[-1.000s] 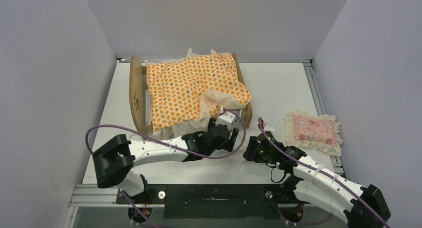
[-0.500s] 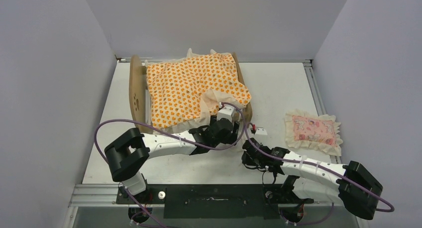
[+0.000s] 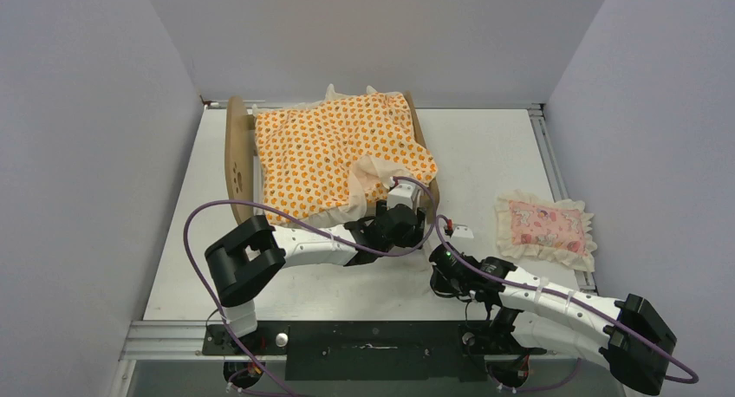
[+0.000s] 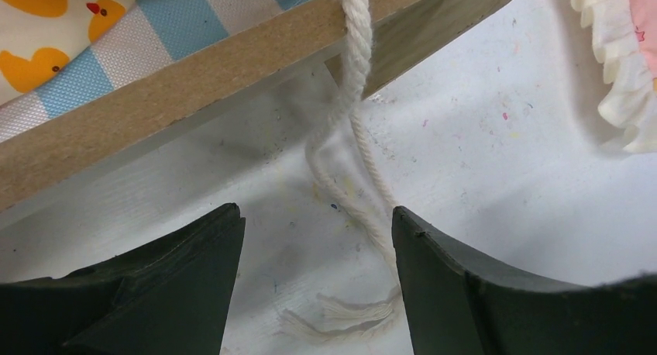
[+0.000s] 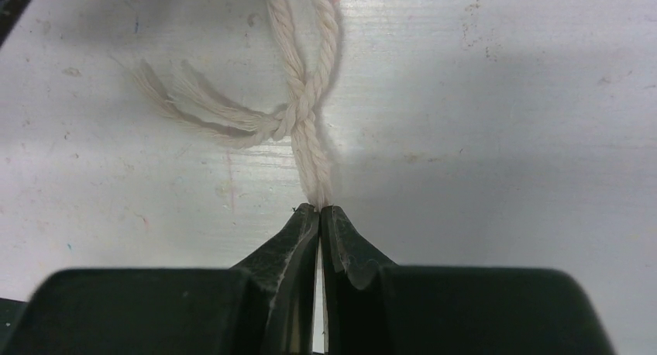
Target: Set up the pet bed
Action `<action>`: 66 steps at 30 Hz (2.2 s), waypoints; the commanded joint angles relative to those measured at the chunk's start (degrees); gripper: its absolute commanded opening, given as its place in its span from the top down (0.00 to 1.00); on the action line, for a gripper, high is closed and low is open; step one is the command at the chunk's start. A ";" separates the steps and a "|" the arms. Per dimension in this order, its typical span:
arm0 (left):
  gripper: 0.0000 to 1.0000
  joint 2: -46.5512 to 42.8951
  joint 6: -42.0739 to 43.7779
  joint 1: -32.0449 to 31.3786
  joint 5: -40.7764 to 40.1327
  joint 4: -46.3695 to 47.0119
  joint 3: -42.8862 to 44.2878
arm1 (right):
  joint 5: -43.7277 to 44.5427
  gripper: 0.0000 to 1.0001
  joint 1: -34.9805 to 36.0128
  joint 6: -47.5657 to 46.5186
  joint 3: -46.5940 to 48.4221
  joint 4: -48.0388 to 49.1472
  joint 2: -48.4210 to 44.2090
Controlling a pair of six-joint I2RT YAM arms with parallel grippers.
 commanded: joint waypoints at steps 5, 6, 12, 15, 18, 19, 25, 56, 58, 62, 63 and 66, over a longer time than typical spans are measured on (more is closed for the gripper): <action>0.32 1.99 -5.51 0.16 -7.90 3.58 2.99 | -2.04 0.95 -0.39 -0.31 3.00 -1.47 -1.39; 0.33 2.75 -5.18 0.16 -8.19 3.65 3.77 | -2.11 0.95 -0.39 -0.31 3.28 -1.64 -1.58; 0.40 7.25 -5.28 0.22 -8.32 3.34 7.94 | -2.74 0.95 -0.47 -0.82 4.16 -2.82 -2.23; 0.50 8.63 -5.38 0.24 -8.56 3.74 8.69 | -3.08 0.95 -0.48 -0.91 4.43 -2.78 -2.38; 0.80 9.39 -5.57 0.54 -8.77 4.15 8.50 | -3.29 0.95 -0.56 -1.04 4.99 -3.01 -2.65; 0.94 9.23 -5.50 0.59 -8.58 4.45 8.14 | -3.31 0.95 -0.75 -1.08 5.35 -2.97 -2.76; 1.00 2.22 -4.15 0.42 -4.87 12.94 -2.04 | -9.14 0.95 -8.74 -4.19 8.32 0.19 -2.02; 0.97 -3.03 3.27 -1.57 15.85 17.70 -4.97 | -32.40 0.94 -29.57 -6.45 8.51 39.56 28.66; 0.89 -1.86 2.81 -1.60 15.23 15.07 -3.84 | -33.22 0.93 -29.57 -7.69 7.76 39.77 29.10; 0.70 -0.55 1.94 -1.60 14.30 10.98 -2.19 | -34.61 0.91 -29.57 -9.77 5.20 40.80 29.98; 0.64 -0.57 1.87 -1.68 13.93 9.98 -1.92 | -35.00 0.91 -29.57 -10.06 4.48 41.38 30.22; 0.45 -1.41 1.90 -1.92 11.50 5.63 -1.06 | -35.71 0.91 -29.66 -11.01 2.89 42.20 30.73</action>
